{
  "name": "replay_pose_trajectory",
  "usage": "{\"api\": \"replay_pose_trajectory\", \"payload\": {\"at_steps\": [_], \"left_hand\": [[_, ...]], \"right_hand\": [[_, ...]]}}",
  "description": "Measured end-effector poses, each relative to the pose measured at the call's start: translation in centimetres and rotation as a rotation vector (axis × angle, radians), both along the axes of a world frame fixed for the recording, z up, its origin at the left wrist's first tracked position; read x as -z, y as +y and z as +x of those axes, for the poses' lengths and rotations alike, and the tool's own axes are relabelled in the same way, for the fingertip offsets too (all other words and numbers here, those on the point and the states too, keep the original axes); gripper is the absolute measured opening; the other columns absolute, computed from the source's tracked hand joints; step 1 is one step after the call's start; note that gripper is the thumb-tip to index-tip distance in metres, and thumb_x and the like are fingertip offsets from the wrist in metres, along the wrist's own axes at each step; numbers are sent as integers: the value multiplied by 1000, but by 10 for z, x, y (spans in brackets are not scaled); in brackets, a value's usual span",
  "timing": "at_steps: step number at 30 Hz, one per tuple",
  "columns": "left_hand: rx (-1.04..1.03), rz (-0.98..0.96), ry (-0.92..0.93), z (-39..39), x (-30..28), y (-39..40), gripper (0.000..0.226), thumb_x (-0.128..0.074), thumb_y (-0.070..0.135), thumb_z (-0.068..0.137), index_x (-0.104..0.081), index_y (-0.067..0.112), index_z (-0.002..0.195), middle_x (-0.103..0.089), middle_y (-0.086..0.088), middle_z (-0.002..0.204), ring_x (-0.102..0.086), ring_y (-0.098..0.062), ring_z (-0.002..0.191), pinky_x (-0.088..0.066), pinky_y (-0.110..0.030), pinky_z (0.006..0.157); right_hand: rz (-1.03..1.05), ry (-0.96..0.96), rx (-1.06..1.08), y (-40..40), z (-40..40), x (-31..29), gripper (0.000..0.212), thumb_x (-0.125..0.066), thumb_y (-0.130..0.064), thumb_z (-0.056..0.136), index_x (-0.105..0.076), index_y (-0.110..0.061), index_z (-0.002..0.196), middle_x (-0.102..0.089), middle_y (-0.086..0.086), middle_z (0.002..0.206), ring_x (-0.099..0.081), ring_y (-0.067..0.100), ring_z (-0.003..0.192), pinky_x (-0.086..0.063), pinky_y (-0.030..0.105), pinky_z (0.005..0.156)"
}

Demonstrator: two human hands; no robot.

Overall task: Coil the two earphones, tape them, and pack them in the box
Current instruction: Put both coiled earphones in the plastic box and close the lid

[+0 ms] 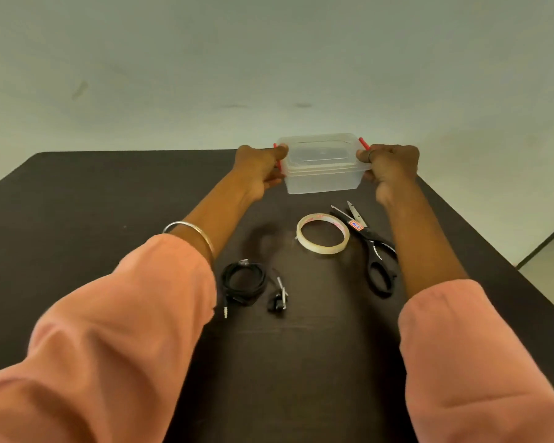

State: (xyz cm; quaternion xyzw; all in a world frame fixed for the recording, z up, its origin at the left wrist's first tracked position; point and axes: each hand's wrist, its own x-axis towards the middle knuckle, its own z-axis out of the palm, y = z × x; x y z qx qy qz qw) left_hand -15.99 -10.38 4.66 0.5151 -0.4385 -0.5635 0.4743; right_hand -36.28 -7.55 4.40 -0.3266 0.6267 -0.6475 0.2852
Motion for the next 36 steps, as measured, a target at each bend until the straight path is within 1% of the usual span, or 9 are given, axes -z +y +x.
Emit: {"api": "replay_pose_trajectory", "payload": {"at_steps": [5,10,13,20,26,29,32,34,36], "left_hand": [[-75,19,133,89,-10,34,13,-71,13,86,-63,7,96,-66,-6,85,-65,-17,72,-57,-26,59],[-125,24,145,163,1,60,20,-68,9,87,-66,2,106,-68,-9,93,-67,-19,82,-58,-33,82],[-119,32,72,188,14,70,19,-65,10,89,-66,1,106,-69,-9,94,-67,-18,81,-58,-32,79],[-135,-2,15,203,46,68,12,-67,13,88,-71,3,94,-75,-4,79,-72,-15,72,-58,-27,62],[-190,-5,30,201,51,65,10,-63,8,90,-71,2,88,-73,-4,74,-70,-13,68,-59,-28,63],[-217,80,129,204,54,64,10,-60,0,89,-68,1,84,-70,-9,81,-69,-15,74,-59,-27,64],[-174,61,27,207,59,62,12,-58,-1,90,-68,-5,96,-70,-14,92,-68,-19,80,-60,-28,67],[-130,10,-144,209,62,60,26,-53,4,96,-59,-5,119,-69,-15,104,-68,-21,87,-59,-30,72],[-94,-99,-335,216,63,59,41,-49,14,100,-45,5,139,-60,-11,128,-62,-22,109,-56,-33,83]], "right_hand": [[-30,-88,-195,27,79,-7,12,-76,-3,76,-65,-8,80,-70,7,90,-69,23,83,-60,42,76],[34,-74,-367,36,139,6,8,-74,-10,82,-68,-5,81,-71,12,82,-68,27,75,-60,46,75],[91,-36,-408,35,157,20,12,-73,-15,84,-70,-4,86,-72,12,86,-72,28,80,-61,45,73],[151,94,-415,38,166,42,14,-71,-15,87,-71,-6,97,-72,11,99,-72,27,85,-61,46,71],[143,134,-407,37,161,43,11,-62,-5,91,-72,-4,96,-71,13,101,-72,28,84,-61,47,71],[170,74,-357,37,162,45,10,-60,-1,91,-70,1,93,-70,16,99,-72,28,84,-61,45,70],[235,-5,-382,38,161,50,11,-57,4,91,-68,6,86,-70,20,95,-73,28,77,-61,42,70],[237,211,-350,38,159,52,15,-56,-6,94,-68,1,88,-71,17,91,-70,23,72,-60,37,71],[135,553,-275,41,155,45,21,-58,-22,96,-70,-4,94,-70,7,92,-65,15,78,-53,30,77]]}}
